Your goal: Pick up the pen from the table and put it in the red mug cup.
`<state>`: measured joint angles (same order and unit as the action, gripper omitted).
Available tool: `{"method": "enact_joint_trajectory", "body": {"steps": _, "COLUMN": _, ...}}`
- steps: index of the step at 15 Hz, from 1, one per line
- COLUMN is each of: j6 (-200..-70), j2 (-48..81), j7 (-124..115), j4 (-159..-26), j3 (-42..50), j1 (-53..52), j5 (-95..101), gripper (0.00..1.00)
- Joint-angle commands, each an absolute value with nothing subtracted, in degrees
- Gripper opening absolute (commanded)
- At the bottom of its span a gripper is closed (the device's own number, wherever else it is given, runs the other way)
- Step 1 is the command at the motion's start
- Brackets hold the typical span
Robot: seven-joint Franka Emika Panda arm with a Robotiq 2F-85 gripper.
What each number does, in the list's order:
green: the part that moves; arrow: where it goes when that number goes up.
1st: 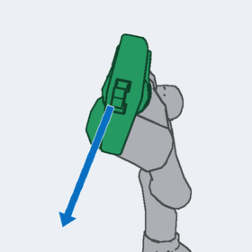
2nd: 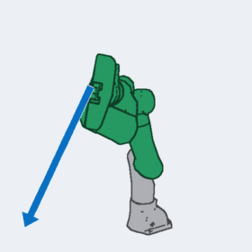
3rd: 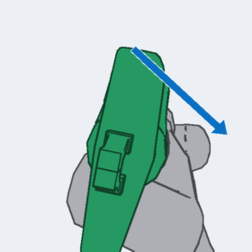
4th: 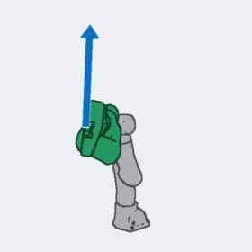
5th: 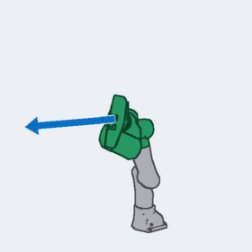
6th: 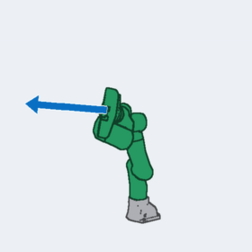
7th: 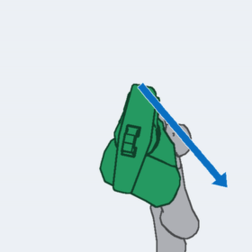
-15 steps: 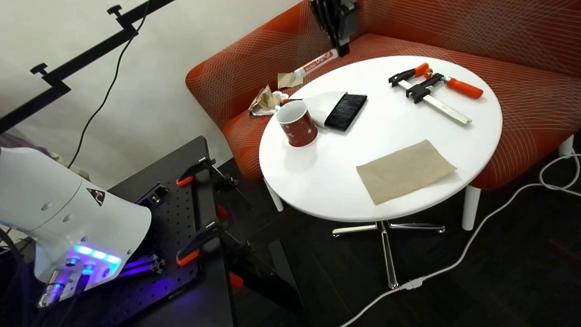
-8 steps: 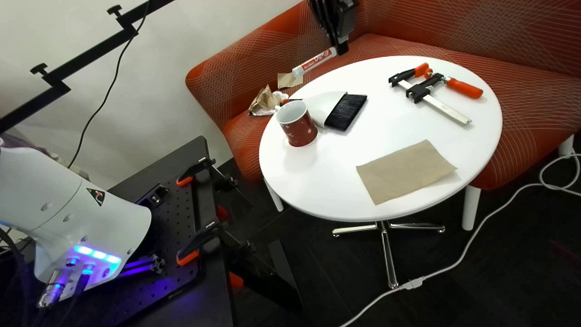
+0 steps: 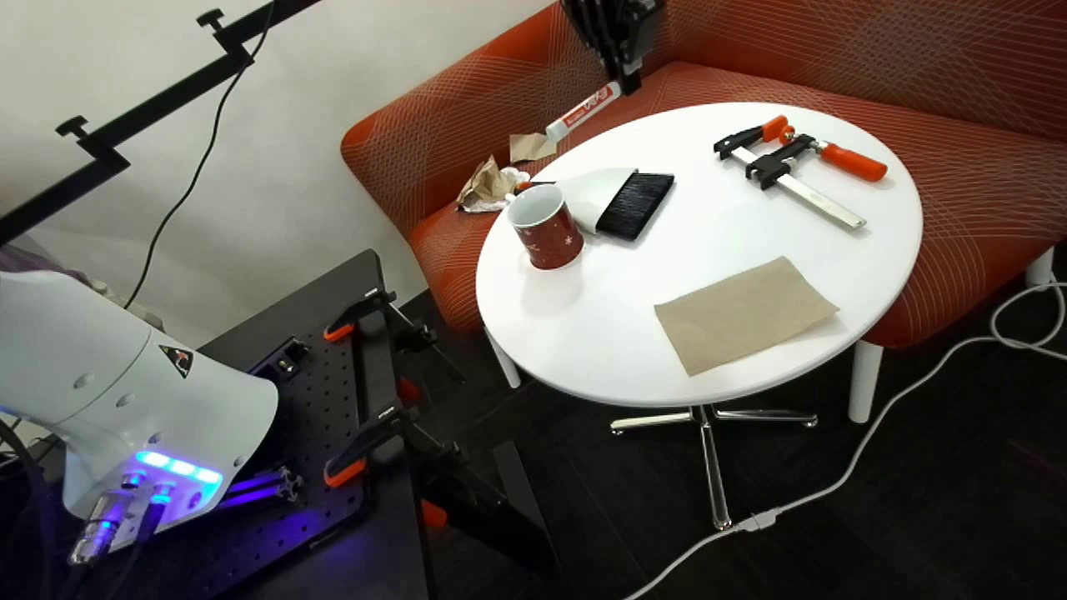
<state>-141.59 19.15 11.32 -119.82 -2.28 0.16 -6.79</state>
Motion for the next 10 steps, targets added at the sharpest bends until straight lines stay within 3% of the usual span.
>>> {"method": "enact_joint_trajectory", "body": {"steps": 1, "j6": -144.77, "j2": 19.20, "j7": 23.27, "j4": -120.66, "j3": -6.99, "j1": 4.25, "j5": -13.38, "gripper": 0.05}}
{"method": "enact_joint_trajectory", "body": {"steps": 10, "j6": -139.46, "j2": 20.70, "j7": 62.28, "j4": -119.67, "j3": -15.35, "j1": 13.37, "j5": -34.19, "gripper": 0.05}}
